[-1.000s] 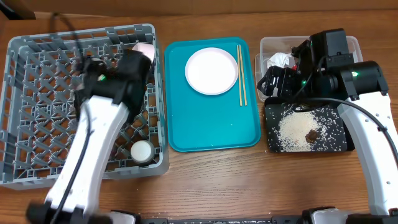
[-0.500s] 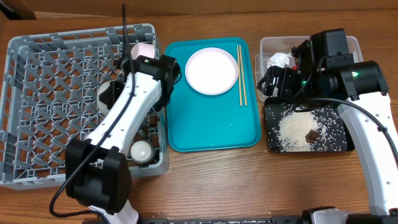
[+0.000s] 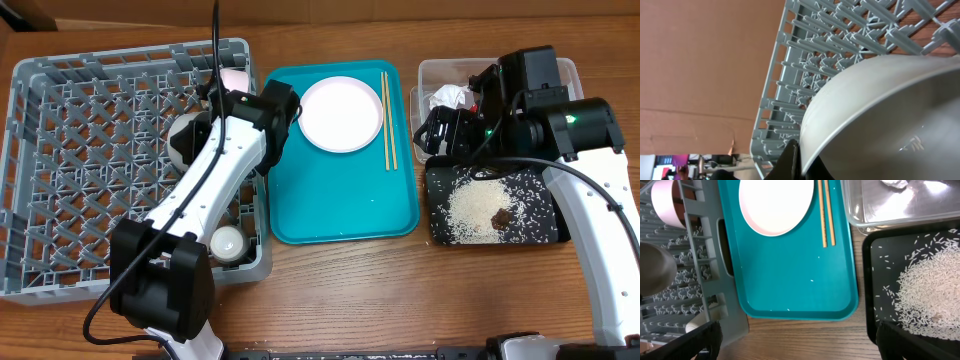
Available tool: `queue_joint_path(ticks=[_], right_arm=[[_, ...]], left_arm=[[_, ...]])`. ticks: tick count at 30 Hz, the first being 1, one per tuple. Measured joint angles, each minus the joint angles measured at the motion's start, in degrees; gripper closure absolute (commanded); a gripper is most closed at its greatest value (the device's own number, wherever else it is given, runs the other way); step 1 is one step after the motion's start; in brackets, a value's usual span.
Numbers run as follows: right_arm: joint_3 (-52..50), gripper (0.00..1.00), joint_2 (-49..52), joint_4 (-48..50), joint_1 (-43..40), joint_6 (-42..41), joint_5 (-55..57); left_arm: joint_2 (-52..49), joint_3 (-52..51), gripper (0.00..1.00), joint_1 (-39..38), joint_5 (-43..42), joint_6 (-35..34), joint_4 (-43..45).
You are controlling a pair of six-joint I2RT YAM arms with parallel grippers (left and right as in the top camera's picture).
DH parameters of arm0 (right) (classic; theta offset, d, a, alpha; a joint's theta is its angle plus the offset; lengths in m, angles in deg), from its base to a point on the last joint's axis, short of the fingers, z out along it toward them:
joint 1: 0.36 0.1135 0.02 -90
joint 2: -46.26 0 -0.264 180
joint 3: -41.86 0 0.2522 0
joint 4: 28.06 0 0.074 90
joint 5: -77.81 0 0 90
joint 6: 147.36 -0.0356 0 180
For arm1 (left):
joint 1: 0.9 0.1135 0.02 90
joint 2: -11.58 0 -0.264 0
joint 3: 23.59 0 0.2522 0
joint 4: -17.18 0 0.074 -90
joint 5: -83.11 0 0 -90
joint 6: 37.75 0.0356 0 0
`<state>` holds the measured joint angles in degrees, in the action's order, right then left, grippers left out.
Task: Sort waste into correct bins and load items into the dishwasher
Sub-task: 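Move the left gripper to the edge of the white plate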
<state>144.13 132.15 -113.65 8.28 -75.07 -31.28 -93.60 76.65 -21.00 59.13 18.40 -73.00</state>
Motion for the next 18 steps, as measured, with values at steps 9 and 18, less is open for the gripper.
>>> queue_joint_path(ticks=[9,18], right_arm=[[0.00,0.00,0.00,0.04,0.00,-0.02,0.02],[0.00,0.00,0.00,-0.02,0.00,0.00,0.00]], left_arm=[[-0.79,0.00,0.96,-0.02,1.88,4.26,-0.26],[-6.47,0.00,0.96,-0.37,6.97,5.35,-4.79]])
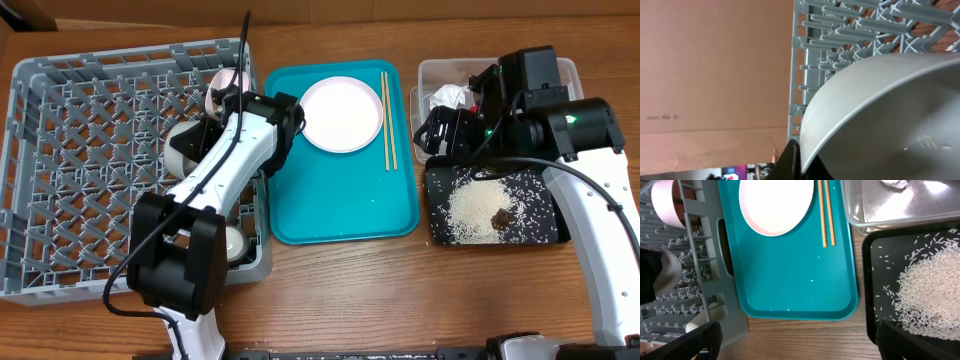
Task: Sort waste into correct bins and load items into the dishwasher
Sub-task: 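Move the left gripper to the edge of the white plate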
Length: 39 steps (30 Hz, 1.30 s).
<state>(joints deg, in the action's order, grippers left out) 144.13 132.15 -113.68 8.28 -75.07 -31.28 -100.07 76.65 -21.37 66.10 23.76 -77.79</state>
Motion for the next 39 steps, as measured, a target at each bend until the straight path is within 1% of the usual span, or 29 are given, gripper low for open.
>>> queue_joint_path(ticks=[5,7,8,10,12,13,16,18,24,27,30,32,36,39], right_arm=[[0.00,0.00,0.00,0.02,0.00,-0.02,0.00],[0.00,0.00,0.00,0.04,0.00,-0.02,0.02],[0.00,0.00,0.00,0.07,0.00,-0.02,-0.02],[0.00,0.00,0.00,0.04,0.00,-0.02,0.00],[0.00,0.00,0.00,0.04,0.00,-0.04,0.00],[0.00,0.00,0.00,0.00,0.00,-0.04,0.02],[0.00,0.00,0.00,0.07,0.00,-0.02,-0.02],[0.00,0.00,0.00,0.04,0.00,-0.04,0.00],[0.00,0.00,0.00,0.07,0.00,-0.04,0.00],[0.00,0.00,0.00,0.09,0.00,-0.04,0.00],[0.00,0.00,0.00,0.04,0.00,0.00,0.00],[0.00,0.00,0.00,0.04,0.00,-0.02,0.00],[0.00,0.00,0.00,0.07,0.00,-0.02,0.02],[0.00,0.00,0.00,0.04,0.00,0.00,0.00]], left_arm=[[-0.46,0.00,0.96,-1.31,0.81,0.00,-0.50],[-0.55,0.00,0.93,-2.01,0.83,0.02,-0.61],[-0.63,0.00,0.89,-2.51,0.85,0.04,-0.68],[-0.79,0.00,0.76,-3.93,0.72,0.17,-0.66],[-1.01,0.00,0.67,-5.11,0.50,0.20,-0.61],[-1.09,0.00,0.60,-5.64,0.44,0.35,-0.61],[-1.14,0.00,0.49,-7.04,0.13,0.46,-0.59],[-1.14,0.00,0.44,-7.43,0.11,0.37,-0.59],[-1.14,0.02,0.37,-7.96,-0.98,0.44,-1.84],[-1.49,2.03,0.32,-8.02,-3.91,0.42,-3.93],[-1.79,6.64,0.30,-8.07,-8.35,0.46,-6.47],[-1.79,9.75,0.27,-8.04,-11.91,1.14,-7.96],[-1.79,14.25,0.23,-8.07,-22.91,4.98,-8.61],[-1.79,14.84,0.24,-8.07,-31.30,7.98,-8.57]])
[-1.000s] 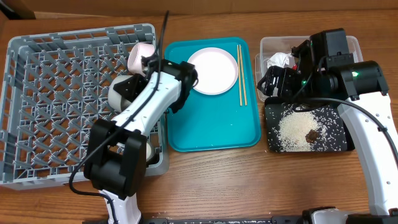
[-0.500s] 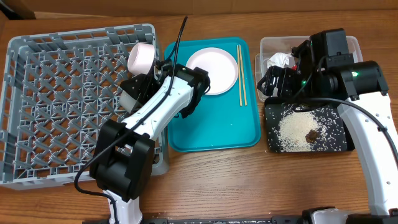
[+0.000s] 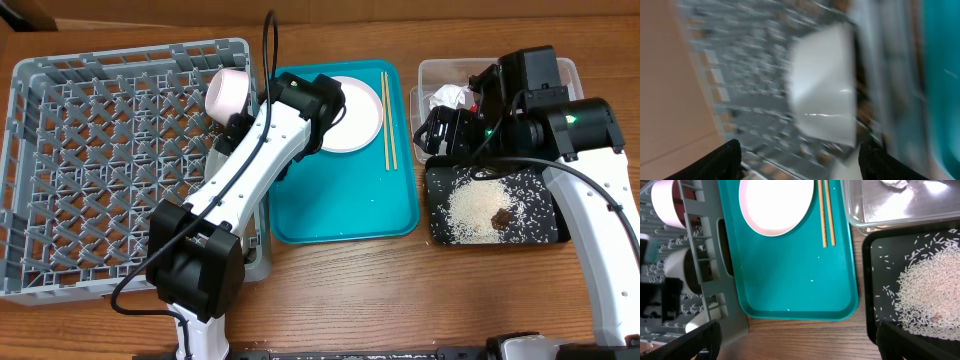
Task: Sort waste into correct bins and load items into the dishwasher
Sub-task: 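Move the left gripper to the edge of the white plate, then grip the white plate's rim and tilt it up with the left gripper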
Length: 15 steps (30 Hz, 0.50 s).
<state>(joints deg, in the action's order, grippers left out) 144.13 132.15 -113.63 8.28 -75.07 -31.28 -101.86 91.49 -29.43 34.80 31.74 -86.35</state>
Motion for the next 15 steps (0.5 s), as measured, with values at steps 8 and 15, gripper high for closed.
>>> queue_joint_path(ticks=[8,15], right_arm=[[0.00,0.00,0.00,-0.04,0.00,-0.04,0.00],[0.00,0.00,0.00,0.00,0.00,-0.02,0.00]], left_arm=[[-0.17,4.72,0.22,0.02,-15.58,3.58,1.20],[-0.15,15.78,0.39,0.00,-32.04,4.98,17.70]])
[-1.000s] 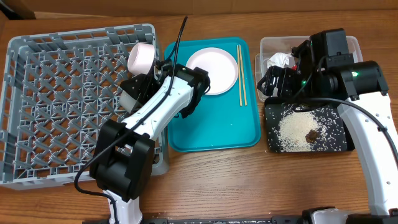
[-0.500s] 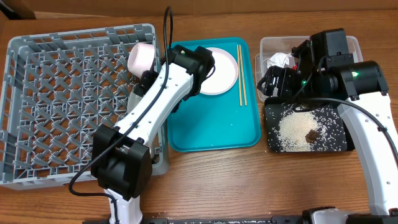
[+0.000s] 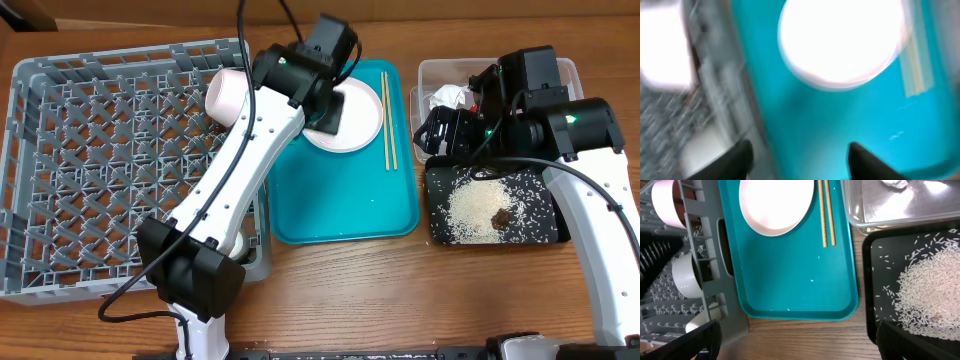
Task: Sort waste into correct bins and load items into the dishwasher
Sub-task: 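Grip the white plate's rim and tilt it up with the left gripper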
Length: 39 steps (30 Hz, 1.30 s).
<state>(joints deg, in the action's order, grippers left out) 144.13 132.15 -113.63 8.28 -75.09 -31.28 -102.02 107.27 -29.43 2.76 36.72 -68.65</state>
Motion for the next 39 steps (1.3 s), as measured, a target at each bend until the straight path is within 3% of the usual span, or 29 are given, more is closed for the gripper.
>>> queue_joint_path(ticks=[5,8,17,26,39], right_arm=[[0.00,0.00,0.00,0.00,0.00,0.00,0.00],[0.00,0.00,0.00,-0.02,0.00,0.00,0.00],[0.00,0.00,0.00,-0.02,0.00,-0.02,0.00],[0.00,0.00,0.00,-0.02,0.00,0.04,0.00],[0.00,0.00,0.00,-0.02,0.00,0.02,0.00]], left_arm=[[-0.66,-0.26,0.32,0.00,-4.00,-7.67,8.63],[-2.86,-0.26,0.34,0.00,-3.82,-12.96,10.43],[-14.62,-0.76,0.38,0.46,-2.95,-24.94,9.31],[-15.41,-1.90,0.39,3.06,-1.05,-34.49,7.85],[-15.45,-11.85,0.67,3.13,-2.67,-39.58,18.18]])
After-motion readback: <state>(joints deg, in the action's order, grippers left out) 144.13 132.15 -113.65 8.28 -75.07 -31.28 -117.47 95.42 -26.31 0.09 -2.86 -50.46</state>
